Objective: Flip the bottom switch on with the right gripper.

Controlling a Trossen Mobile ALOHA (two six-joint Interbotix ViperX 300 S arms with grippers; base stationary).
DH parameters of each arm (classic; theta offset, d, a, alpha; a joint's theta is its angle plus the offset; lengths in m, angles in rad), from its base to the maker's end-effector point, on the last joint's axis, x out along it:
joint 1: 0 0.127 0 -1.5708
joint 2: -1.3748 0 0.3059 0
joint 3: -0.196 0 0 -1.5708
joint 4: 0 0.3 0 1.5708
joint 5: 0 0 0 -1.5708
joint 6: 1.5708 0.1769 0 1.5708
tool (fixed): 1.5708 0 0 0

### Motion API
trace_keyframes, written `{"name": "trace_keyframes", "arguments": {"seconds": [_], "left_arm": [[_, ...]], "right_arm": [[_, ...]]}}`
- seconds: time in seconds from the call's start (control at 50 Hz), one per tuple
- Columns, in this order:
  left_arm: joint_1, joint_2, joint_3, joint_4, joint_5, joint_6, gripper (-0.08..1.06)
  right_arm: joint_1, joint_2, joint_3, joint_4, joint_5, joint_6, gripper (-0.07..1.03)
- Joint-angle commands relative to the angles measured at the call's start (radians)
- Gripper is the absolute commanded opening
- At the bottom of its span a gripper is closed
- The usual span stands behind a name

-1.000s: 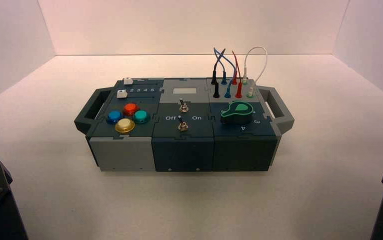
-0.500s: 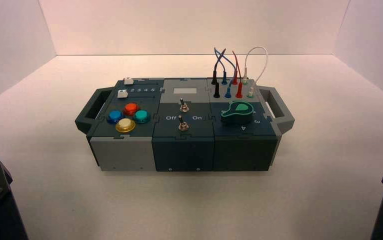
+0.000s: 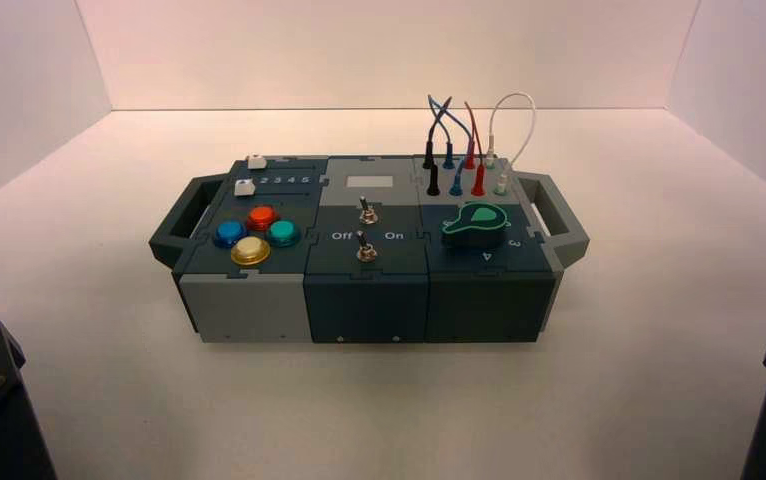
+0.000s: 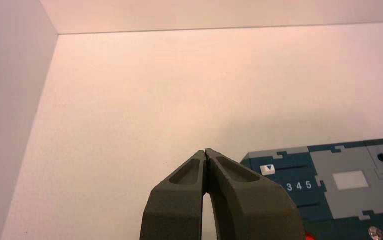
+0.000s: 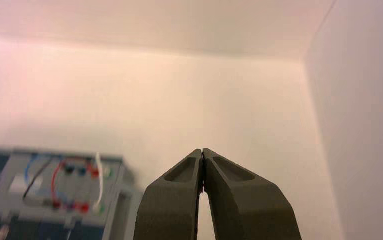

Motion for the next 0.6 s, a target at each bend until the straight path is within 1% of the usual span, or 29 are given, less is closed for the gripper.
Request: {"name": "trace_keyframes", "arguments": {"seconds": [0.02, 0.2, 0.34, 0.42, 0.5, 0.6], "left_arm": [[-0.031, 0.02, -0.043, -0.003, 0.028, -0.011, -0.03], [-0.074, 0.091, -0.06, -0.005, 0.097, -0.02, -0.03], [-0.098, 0.126, -0.061, -0.006, 0.123, -0.02, -0.03], [-0.118, 0.144, -0.06, -0.009, 0.141, -0.02, -0.03], [-0.126, 0.155, -0.058, -0.02, 0.158, -0.021, -0.03], [-0.127, 0.172, -0.06, -0.041, 0.178, -0.031, -0.03]], "right_arm": [[0.046, 0.028, -0.035, 0.032, 0.041, -0.002, -0.02], [0.095, 0.028, -0.038, 0.095, 0.086, -0.002, -0.02], [0.117, 0.021, -0.041, 0.114, 0.106, -0.003, -0.02], [0.147, 0.021, -0.044, 0.126, 0.118, -0.005, -0.02], [0.173, 0.025, -0.048, 0.15, 0.124, -0.003, -0.02], [0.207, 0.026, -0.052, 0.187, 0.126, -0.003, -0.02]]}}
